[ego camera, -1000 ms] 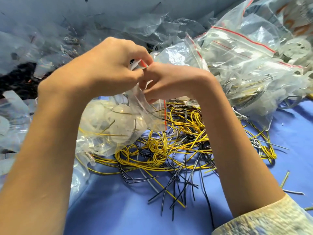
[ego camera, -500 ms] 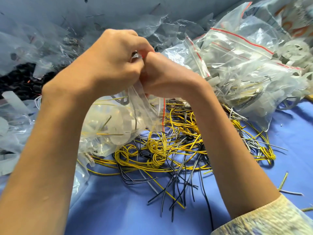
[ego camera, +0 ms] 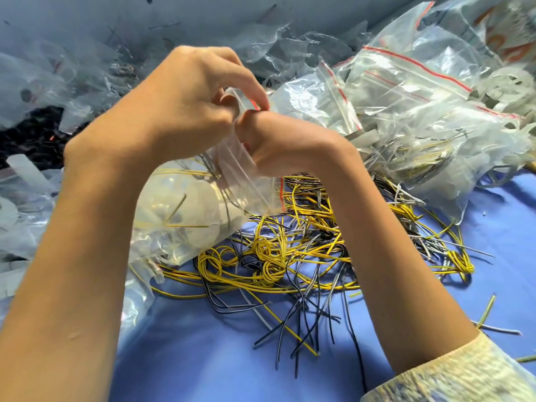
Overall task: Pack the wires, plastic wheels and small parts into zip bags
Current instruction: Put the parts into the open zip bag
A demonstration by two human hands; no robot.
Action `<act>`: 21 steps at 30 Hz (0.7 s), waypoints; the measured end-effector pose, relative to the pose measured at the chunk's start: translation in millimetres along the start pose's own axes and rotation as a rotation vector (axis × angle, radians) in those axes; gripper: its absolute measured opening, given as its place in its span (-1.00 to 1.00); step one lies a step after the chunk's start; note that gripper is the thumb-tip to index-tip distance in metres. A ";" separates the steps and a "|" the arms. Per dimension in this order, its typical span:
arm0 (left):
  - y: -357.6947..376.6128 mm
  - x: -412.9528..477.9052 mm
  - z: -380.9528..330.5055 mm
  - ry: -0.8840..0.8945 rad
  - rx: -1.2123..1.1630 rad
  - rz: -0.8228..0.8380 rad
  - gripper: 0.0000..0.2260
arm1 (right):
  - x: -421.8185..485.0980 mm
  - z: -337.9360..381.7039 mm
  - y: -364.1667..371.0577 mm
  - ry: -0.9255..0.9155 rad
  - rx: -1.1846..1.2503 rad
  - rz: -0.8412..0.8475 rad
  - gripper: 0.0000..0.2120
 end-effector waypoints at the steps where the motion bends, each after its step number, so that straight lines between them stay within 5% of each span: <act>1: 0.4 -0.6 -0.6 -0.012 -0.004 0.018 -0.62 | 0.8 -0.2 1.7 0.037 -0.047 0.019 -0.82; 5: 1.6 -0.9 -1.9 -0.063 -0.045 0.135 -0.78 | -0.6 -2.9 10.0 0.137 -0.129 0.318 -0.88; 9: -0.3 -2.2 -2.5 -0.075 0.003 0.229 -0.81 | -3.3 -1.9 8.8 0.151 -0.122 0.224 -0.83; 15: -8.3 -5.7 -0.9 -0.155 0.013 0.312 -0.44 | 0.4 -4.0 5.9 0.028 -0.117 0.224 -0.95; 21: -9.5 -7.9 0.9 -0.097 0.043 0.426 -0.67 | 0.3 -4.8 5.5 0.036 0.124 0.278 -0.88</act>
Point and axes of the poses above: each hand's wrist, its own x-axis towards the middle knuckle, its own y-axis out of the palm, z = x × y, the point moved 1 cm from there along x, towards the middle knuckle, and after that the axes turned 14 degrees about y, right-handed, at the moved point
